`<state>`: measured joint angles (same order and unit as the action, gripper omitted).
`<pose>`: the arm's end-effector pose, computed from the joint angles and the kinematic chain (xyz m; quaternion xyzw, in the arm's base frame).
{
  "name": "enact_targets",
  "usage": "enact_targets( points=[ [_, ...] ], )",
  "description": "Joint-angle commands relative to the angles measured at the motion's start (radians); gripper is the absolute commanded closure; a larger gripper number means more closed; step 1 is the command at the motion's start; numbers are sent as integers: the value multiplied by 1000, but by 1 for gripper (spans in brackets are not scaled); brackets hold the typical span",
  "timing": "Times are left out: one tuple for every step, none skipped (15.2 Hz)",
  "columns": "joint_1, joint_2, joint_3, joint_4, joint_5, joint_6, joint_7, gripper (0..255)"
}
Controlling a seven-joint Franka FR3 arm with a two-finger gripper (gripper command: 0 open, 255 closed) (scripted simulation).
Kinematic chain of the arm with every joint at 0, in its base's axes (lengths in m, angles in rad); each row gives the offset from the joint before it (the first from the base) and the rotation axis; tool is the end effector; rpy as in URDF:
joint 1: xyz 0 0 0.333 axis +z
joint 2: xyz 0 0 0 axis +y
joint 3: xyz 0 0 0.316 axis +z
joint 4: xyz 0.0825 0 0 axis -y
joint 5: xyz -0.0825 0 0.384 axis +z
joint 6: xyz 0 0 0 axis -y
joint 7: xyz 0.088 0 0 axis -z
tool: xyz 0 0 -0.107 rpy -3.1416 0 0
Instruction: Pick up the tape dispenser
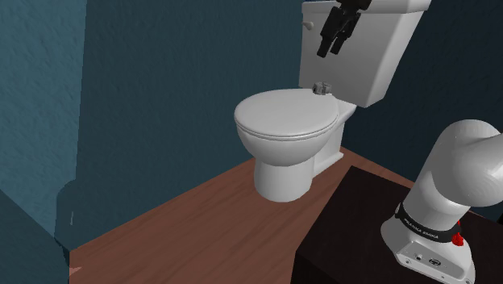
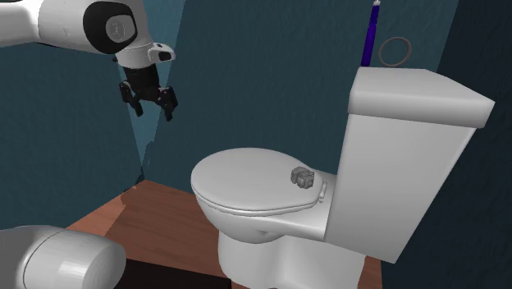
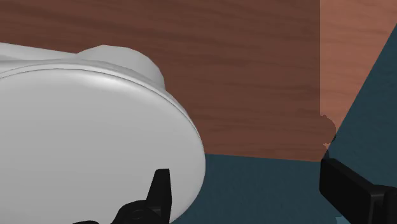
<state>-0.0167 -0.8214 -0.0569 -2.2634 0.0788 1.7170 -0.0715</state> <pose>0.3082 -0.0235 0.6608 -0.9888 -0.0047 -0.1401 0.0512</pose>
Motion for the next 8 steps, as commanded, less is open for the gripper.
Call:
enact_targets(
  points=[
    [0,0,0,0,0,0,0,0],
    [-1,10,-23,-5,-12,6,-34,0],
    [-1,22,-46,-8,-23,12,-67,0],
    [-2,36,-69,-10,-35,18,-101,0],
    [-2,50,-92,-10,-46,25,-135,0],
    [-2,67,-115,-9,-57,31,-168,0],
    [-2,84,-138,-7,-68,38,-202,0],
    [-2,103,-161,-3,-78,45,-235,0]
  ],
)
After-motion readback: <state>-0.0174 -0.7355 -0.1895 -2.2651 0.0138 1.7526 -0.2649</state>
